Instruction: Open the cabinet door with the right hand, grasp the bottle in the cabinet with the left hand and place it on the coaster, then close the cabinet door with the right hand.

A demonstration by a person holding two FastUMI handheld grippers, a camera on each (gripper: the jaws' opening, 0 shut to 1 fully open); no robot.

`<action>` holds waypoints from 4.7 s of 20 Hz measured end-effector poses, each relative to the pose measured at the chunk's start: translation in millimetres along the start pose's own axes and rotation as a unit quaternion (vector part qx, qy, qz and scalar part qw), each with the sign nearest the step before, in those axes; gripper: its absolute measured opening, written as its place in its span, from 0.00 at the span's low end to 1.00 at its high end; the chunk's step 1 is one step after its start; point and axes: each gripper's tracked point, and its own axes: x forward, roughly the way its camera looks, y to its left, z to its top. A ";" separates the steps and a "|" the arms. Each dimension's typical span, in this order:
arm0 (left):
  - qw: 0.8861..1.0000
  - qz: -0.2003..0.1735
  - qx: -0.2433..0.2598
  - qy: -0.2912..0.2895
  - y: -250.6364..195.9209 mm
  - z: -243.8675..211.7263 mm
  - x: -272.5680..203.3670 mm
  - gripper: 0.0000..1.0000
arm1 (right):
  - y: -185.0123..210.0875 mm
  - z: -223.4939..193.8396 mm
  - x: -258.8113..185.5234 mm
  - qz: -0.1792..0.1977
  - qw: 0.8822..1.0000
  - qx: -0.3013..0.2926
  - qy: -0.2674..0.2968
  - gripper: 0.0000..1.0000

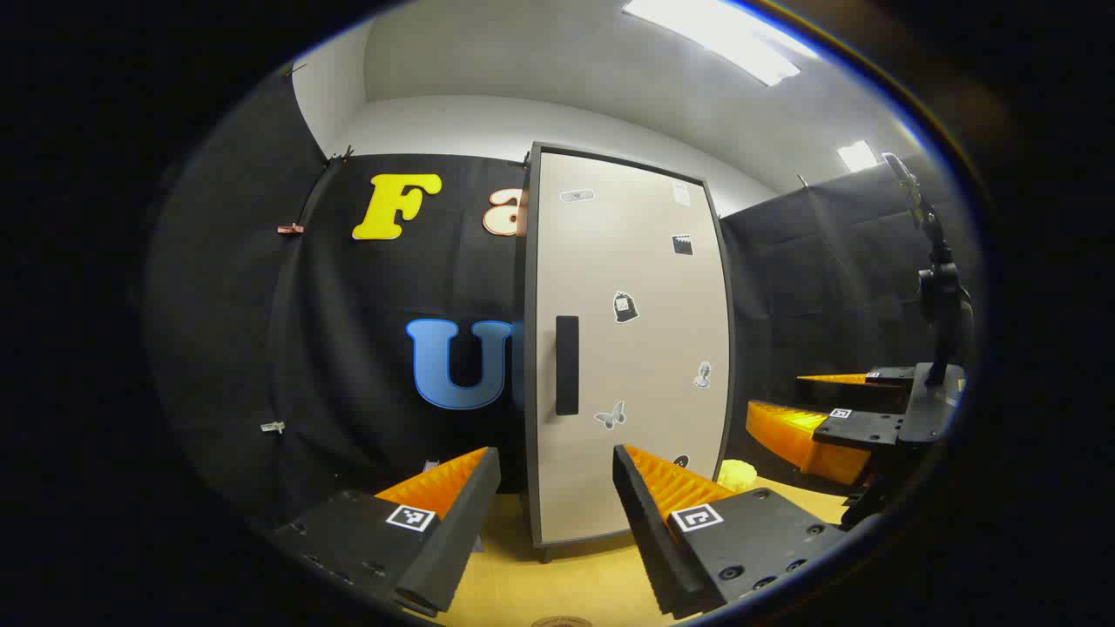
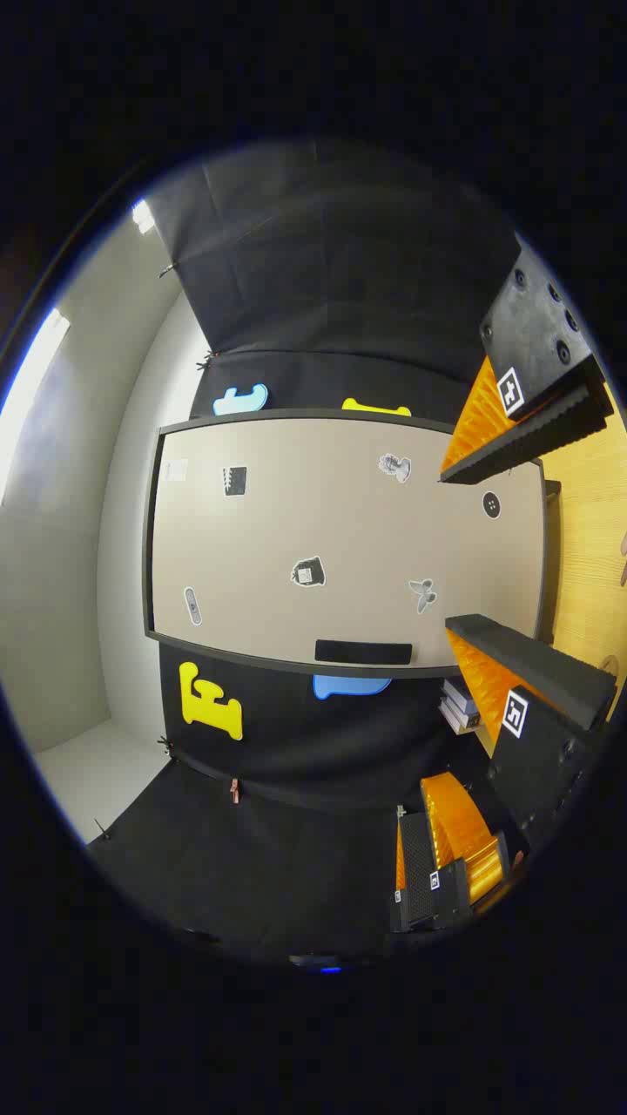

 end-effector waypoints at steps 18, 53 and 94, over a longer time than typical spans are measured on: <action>1.000 -0.010 0.003 0.001 -1.6 0.5 -2.2 0.83 | 1.0 2.6 -5.3 -0.007 1.000 0.001 -0.002 0.98; 0.998 0.061 0.016 0.031 95.6 -24.5 -29.1 0.83 | 127.9 -1.7 155.1 0.080 0.996 0.031 -0.024 0.97; 0.996 0.071 -0.025 0.054 123.9 -38.9 -43.2 0.83 | 128.2 -2.0 155.2 0.058 0.998 0.030 0.013 0.11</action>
